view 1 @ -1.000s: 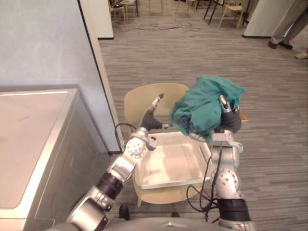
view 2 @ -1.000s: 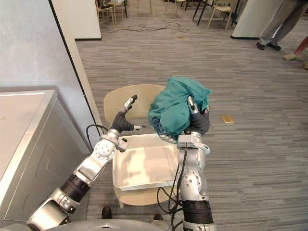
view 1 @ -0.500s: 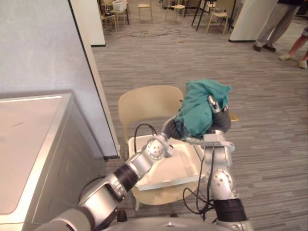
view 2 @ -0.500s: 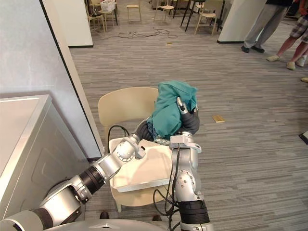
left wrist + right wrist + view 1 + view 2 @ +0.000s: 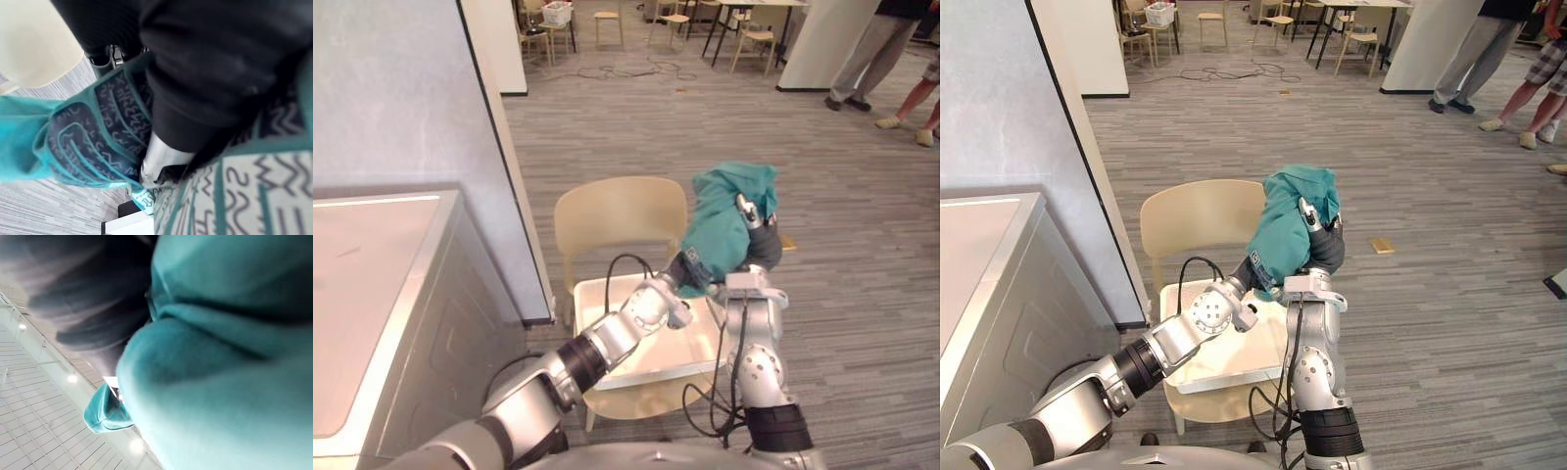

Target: Pick up the laundry basket with both hands and put the clothes into the washing machine.

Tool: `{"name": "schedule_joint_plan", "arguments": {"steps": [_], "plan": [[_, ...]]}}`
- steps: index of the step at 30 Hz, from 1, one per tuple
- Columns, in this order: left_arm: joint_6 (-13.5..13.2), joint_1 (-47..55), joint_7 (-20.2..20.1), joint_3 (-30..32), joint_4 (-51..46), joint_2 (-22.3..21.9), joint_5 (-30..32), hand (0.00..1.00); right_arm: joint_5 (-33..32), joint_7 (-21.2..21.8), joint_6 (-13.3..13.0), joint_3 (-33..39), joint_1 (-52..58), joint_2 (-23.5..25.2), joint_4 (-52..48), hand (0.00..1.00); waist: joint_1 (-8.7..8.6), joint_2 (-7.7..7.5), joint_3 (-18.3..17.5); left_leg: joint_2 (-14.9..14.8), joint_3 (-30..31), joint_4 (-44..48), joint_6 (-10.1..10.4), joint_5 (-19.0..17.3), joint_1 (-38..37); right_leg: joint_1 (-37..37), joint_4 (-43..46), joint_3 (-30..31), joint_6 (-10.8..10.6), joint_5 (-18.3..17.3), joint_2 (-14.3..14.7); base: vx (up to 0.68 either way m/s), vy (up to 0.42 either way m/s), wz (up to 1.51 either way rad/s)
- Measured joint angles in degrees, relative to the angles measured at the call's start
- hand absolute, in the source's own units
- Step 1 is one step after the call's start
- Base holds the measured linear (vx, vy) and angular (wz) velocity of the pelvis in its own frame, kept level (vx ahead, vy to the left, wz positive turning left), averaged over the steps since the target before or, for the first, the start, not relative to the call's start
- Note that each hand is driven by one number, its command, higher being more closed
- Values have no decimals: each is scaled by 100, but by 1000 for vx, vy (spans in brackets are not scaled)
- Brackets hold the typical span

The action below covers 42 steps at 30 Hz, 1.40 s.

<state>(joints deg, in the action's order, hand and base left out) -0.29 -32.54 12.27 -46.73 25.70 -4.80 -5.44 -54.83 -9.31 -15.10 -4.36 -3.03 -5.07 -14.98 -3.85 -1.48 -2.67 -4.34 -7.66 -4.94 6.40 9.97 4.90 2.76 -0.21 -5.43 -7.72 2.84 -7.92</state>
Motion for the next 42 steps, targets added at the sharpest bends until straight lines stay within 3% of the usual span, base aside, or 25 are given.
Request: {"name": "schedule_joint_plan", "arguments": {"steps": [14, 15, 25, 30, 34, 35, 42], "plan": [[49, 1, 8, -39, -263, 1, -121, 100, 0, -6, -110, 12, 119, 2, -234, 100, -6, 5, -6, 19, 31, 0, 30, -26, 10, -2, -10, -18, 0, -2, -14, 0, 0, 0], [52, 2, 7, -49, -263, 1, -122, 100, 0, -6, -113, 14, 126, 2, -234, 0, -6, 5, -6, 20, 33, 0, 30, -26, 10, -2, -11, -19, 0, -2, -16, 0, 0, 0], [151, 6, -28, -71, -251, 54, -214, 100, -137, 99, -91, -13, 400, -99, -205, 0, 2, -5, -5, 68, 81, 0, -22, -60, 26, -3, -13, -26, -16, -11, -101, 0, 0, 0], [155, 25, -89, 76, -212, 271, -217, 100, -214, 356, 261, -266, 1029, -553, -11, 0, 38, -67, -3, 54, 97, 0, -22, -61, 51, 4, -38, -39, -18, -9, -93, 0, 0, -1], [156, 108, -138, 712, -187, 455, -213, 100, -229, 639, 660, -398, 1562, -687, 71, 0, 36, -164, 3, 38, 69, 1, -24, -64, 83, 35, -45, -9, -22, -3, -80, 0, 0, -5], [155, 181, -130, 1122, -213, 543, -213, 100, -228, 744, 793, -389, 1789, -687, 78, 0, 36, -201, 6, 41, 56, 1, -41, -50, 89, 36, -29, -9, -24, 3, -69, 0, 0, 0], [152, 946, 33, 2761, -886, 959, -222, 100, -212, 818, 1038, 202, 2252, -583, 87, 0, 9, -222, 3, 70, -14, 1, -4, -90, 70, 88, 30, 13, -28, -29, -73, 0, 0, 0]]}}
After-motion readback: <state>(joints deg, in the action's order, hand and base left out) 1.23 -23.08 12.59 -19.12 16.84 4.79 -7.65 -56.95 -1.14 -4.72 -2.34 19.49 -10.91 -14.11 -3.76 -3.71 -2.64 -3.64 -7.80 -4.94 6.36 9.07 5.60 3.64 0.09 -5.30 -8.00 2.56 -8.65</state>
